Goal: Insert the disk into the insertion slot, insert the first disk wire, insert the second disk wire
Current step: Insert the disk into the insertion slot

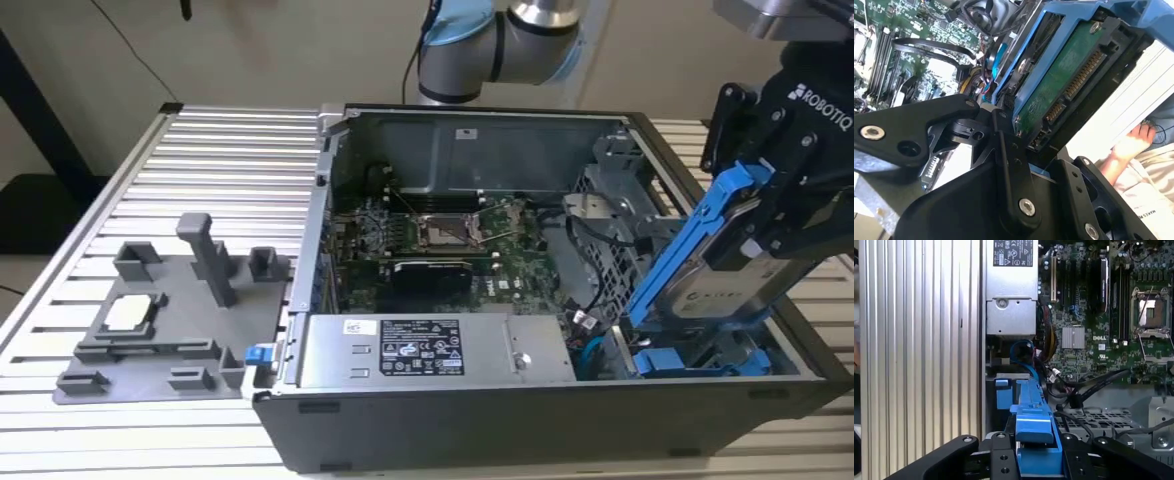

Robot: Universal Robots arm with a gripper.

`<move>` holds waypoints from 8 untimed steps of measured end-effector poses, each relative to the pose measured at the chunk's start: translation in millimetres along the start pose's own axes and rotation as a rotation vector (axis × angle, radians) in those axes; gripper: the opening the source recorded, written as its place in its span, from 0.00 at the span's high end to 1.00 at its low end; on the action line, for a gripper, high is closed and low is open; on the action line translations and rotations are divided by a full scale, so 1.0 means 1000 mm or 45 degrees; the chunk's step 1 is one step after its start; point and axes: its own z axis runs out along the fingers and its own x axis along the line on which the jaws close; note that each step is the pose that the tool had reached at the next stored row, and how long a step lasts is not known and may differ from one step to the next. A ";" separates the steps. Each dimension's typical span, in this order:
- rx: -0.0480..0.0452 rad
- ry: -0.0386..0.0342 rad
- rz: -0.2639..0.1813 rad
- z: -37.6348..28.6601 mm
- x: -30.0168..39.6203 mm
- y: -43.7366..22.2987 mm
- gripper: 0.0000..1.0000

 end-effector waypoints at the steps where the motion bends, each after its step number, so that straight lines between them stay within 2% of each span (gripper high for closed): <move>1: 0.000 -0.0001 -0.001 0.0018 0.0000 -0.0003 0.67; 8: 0.000 0.0000 -0.003 0.0144 0.0005 -0.0035 0.67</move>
